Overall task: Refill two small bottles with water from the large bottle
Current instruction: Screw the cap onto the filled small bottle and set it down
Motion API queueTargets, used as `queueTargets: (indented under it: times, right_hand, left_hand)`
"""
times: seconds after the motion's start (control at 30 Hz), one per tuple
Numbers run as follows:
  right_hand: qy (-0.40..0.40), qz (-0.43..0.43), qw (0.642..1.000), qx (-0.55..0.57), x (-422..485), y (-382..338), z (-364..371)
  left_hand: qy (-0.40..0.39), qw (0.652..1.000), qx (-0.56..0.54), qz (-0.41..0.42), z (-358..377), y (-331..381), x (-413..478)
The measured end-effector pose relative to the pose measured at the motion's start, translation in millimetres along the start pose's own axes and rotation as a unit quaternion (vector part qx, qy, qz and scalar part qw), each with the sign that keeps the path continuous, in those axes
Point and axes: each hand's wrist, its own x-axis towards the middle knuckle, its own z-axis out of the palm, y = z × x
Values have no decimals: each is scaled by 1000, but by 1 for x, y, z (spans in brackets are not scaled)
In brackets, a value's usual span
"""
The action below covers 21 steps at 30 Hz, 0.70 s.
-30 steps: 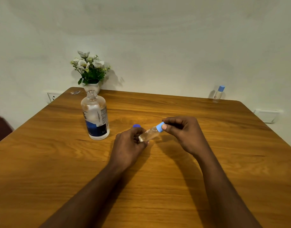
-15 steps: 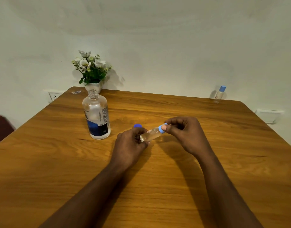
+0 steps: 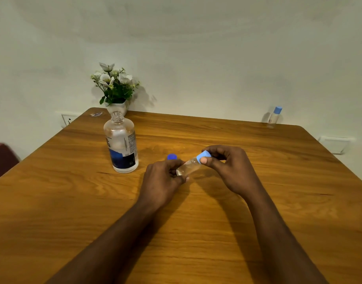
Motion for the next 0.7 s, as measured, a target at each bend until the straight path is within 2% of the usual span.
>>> queueTargets:
  times: [0.13,0.27,0.4,0.47,0.7]
  right_hand:
    - [21,-9,1000,-13,-1,-2,5]
    - [61,15,998,31,0,-2,15]
    - [-7,67,995,67,1,0,25]
    - [-38,72,995,64,-1,2,31]
    - [-42,95,992,71,-1,5,35]
  left_hand:
    - [9,1000,-4,-4,0,1,0]
    - [21,999,-37,-15,3,2,-3]
    - [33,996,-79,-30,3,5,-4]
    - [31,997,-65,-18,3,4,-4]
    - [16,999,-28,5,4,3,-4]
